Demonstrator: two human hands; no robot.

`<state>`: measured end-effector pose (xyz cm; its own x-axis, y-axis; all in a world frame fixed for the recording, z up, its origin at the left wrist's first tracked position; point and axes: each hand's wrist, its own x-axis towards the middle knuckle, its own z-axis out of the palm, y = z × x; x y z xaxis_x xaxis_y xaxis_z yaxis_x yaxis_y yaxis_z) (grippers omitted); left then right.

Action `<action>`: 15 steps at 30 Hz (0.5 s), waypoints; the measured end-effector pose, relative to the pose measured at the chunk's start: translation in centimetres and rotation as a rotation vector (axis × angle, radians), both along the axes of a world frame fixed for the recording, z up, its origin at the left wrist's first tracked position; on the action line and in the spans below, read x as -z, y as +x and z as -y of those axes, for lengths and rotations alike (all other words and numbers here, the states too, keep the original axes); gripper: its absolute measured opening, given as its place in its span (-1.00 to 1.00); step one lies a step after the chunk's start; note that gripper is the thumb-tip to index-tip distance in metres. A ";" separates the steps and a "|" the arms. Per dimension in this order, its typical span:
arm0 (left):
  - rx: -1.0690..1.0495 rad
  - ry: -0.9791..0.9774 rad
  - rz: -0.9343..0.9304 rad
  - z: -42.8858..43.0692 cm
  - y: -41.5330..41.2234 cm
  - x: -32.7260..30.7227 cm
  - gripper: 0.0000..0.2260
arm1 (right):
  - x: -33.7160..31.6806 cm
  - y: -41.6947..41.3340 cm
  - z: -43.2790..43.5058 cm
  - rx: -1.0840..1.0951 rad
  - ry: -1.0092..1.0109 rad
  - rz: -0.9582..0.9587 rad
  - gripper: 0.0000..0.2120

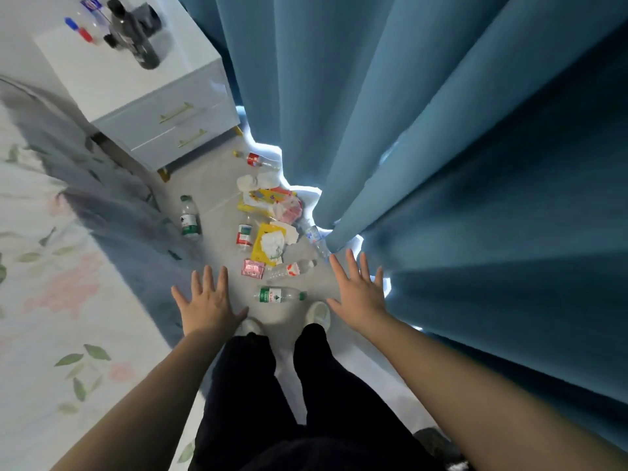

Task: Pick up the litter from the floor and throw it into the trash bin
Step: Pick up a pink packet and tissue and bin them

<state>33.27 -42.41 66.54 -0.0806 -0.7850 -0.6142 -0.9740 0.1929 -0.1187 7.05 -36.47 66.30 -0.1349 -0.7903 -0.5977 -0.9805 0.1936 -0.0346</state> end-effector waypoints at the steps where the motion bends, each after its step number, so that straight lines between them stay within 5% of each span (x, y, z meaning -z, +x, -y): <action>1: -0.011 0.015 0.005 0.6 0.1 0.9 -0.14 | 0.6 0.4 1.4 -0.026 0.017 0.004 -0.19; 6: 0.008 0.109 0.013 5.0 0.8 10.2 -0.17 | 8.8 2.4 8.4 -0.015 0.085 0.045 -0.17; 15: -0.023 0.219 -0.076 13.2 1.8 34.4 -0.17 | 33.7 7.2 17.2 0.210 0.159 0.087 -0.18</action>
